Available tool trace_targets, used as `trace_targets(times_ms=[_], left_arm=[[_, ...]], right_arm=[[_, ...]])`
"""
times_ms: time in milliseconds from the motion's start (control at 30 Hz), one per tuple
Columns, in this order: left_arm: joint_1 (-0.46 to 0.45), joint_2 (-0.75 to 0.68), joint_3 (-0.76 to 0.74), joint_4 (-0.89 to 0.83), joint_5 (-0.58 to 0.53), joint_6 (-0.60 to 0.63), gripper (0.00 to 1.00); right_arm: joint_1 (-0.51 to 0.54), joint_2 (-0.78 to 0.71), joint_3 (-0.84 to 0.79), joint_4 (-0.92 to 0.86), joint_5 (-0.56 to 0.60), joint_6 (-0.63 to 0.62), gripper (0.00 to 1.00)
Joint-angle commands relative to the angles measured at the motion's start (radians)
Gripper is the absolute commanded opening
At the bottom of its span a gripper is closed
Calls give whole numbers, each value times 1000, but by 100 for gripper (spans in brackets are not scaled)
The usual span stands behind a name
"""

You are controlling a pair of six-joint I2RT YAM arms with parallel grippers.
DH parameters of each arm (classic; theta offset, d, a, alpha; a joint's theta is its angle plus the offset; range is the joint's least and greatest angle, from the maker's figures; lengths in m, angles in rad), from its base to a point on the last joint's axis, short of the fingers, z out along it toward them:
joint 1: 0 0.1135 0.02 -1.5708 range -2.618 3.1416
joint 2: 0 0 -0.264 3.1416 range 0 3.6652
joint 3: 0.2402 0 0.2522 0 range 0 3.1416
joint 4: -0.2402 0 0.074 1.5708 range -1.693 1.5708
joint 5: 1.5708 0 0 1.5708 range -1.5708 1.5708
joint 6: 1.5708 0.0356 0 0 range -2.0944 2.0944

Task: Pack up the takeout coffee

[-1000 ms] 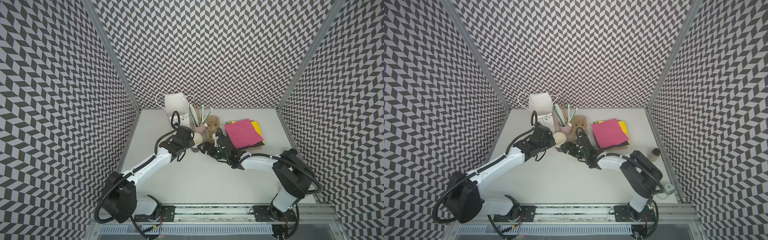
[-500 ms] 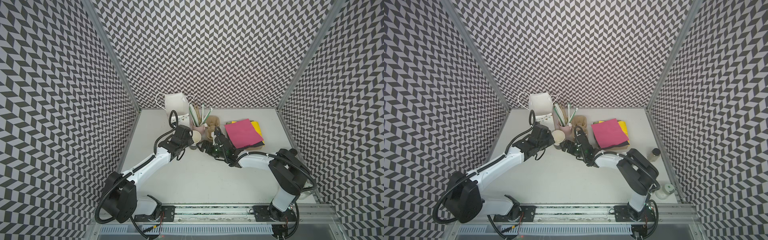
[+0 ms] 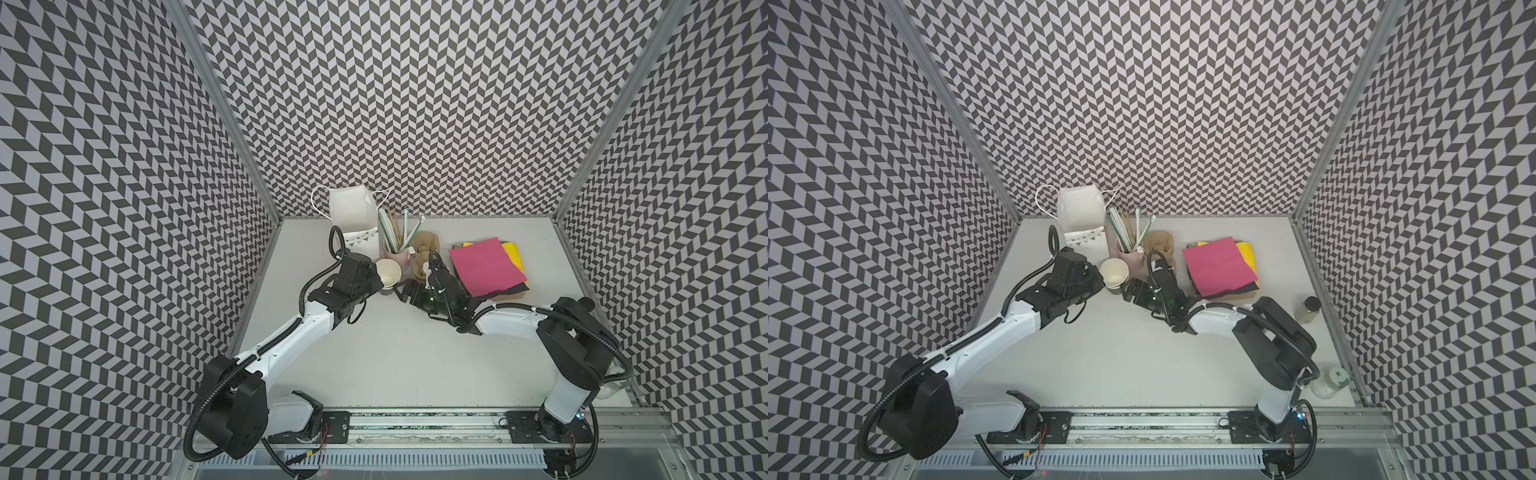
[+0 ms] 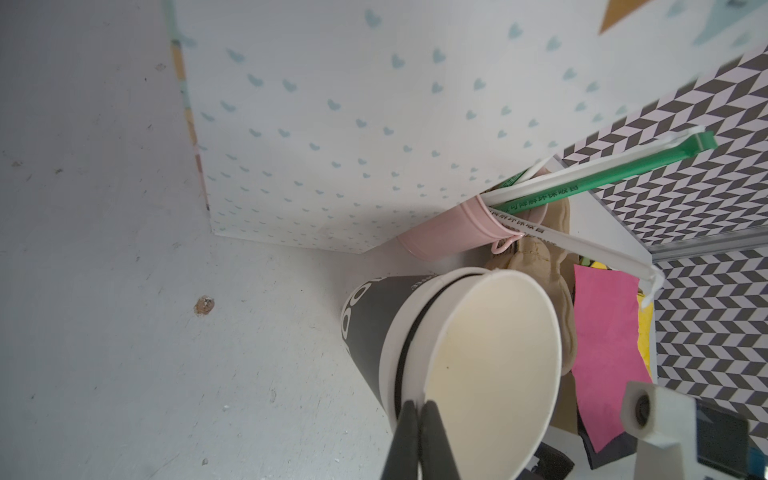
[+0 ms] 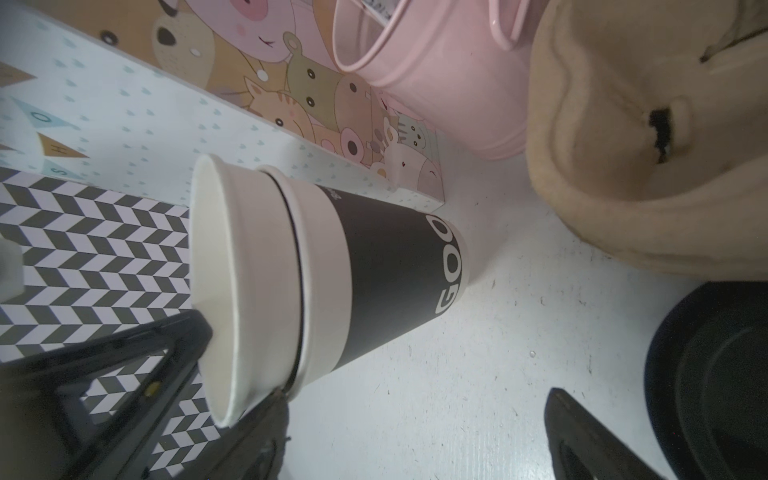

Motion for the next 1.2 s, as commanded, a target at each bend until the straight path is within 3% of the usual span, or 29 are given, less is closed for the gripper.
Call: trace_targets(times_ms=[0,200,633,1167], left_arm=[[-5,-30,-18,33,66,-28,0],[7,-36,-60,70,119,-59,0],[7,-38,-34,13,76,-48,0],[6,-2,1,-26,46,-41,0]], right_arm=[[-2,0,-9,87,15,5,94],[-4,5,-11,101,4,24,94],[-1,-48,-109,257,-40,49,94],[8,-97,-114,231,-40,52,94]])
